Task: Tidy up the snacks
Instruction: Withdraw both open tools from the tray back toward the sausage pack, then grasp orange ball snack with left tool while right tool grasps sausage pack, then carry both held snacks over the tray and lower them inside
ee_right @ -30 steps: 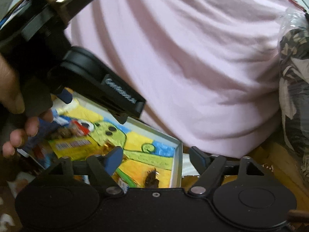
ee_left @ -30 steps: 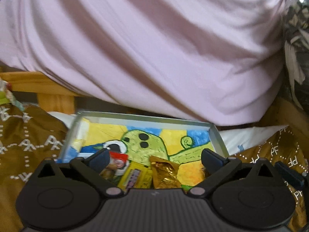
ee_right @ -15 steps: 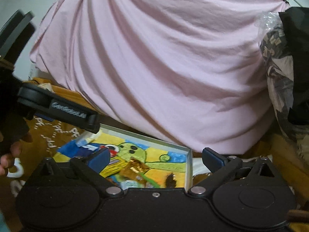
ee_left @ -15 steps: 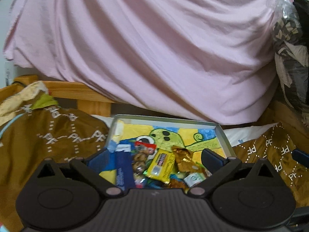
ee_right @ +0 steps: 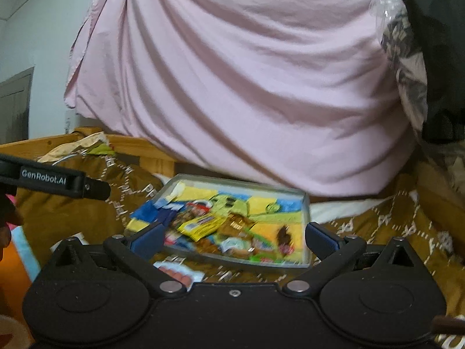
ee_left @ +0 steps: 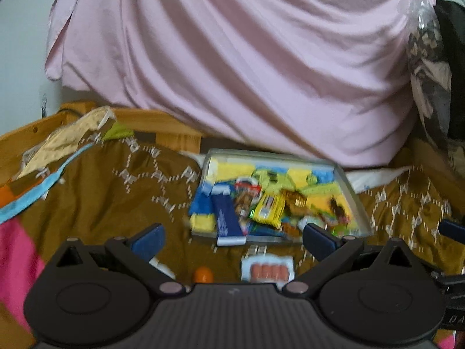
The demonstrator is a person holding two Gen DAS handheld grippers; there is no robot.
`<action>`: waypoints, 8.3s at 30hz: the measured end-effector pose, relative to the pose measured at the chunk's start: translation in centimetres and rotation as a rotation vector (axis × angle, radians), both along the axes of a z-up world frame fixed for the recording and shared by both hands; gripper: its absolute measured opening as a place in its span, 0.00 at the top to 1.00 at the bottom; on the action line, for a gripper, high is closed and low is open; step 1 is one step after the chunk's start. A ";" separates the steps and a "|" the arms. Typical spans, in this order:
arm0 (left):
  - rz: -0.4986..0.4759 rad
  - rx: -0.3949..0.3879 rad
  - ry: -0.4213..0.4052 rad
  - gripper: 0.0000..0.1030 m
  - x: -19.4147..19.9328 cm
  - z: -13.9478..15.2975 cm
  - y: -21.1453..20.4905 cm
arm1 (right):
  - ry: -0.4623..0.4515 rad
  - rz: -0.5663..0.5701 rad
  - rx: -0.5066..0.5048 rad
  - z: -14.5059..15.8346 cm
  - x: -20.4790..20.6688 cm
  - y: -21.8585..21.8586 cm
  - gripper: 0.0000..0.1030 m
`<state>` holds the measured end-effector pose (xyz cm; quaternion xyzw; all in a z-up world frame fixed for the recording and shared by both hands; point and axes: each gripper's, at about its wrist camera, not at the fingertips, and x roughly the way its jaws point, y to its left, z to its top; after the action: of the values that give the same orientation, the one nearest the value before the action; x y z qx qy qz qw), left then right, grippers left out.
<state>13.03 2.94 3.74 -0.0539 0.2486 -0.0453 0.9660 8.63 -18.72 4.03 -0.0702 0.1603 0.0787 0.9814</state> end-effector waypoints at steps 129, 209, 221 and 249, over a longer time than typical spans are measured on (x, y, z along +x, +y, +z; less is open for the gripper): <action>-0.152 0.024 0.364 0.71 10.4 -12.0 0.6 | 0.553 0.361 -0.142 -11.7 14.5 7.0 0.49; -0.129 -0.114 -0.008 0.70 19.4 -7.0 -2.0 | -0.061 0.074 -0.168 -6.9 16.8 3.9 0.84; -0.134 -0.133 0.082 0.70 21.0 -10.6 -2.0 | 0.073 0.042 -0.188 -9.7 19.7 3.2 0.89; -0.140 -0.159 0.101 0.59 21.5 -11.3 -2.0 | 0.034 -0.023 -0.099 -10.8 21.2 2.2 0.25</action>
<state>34.57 0.89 -7.59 -0.1150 0.2959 -0.1293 0.9394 29.84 -16.48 -6.79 -0.1156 0.1814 0.0607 0.9747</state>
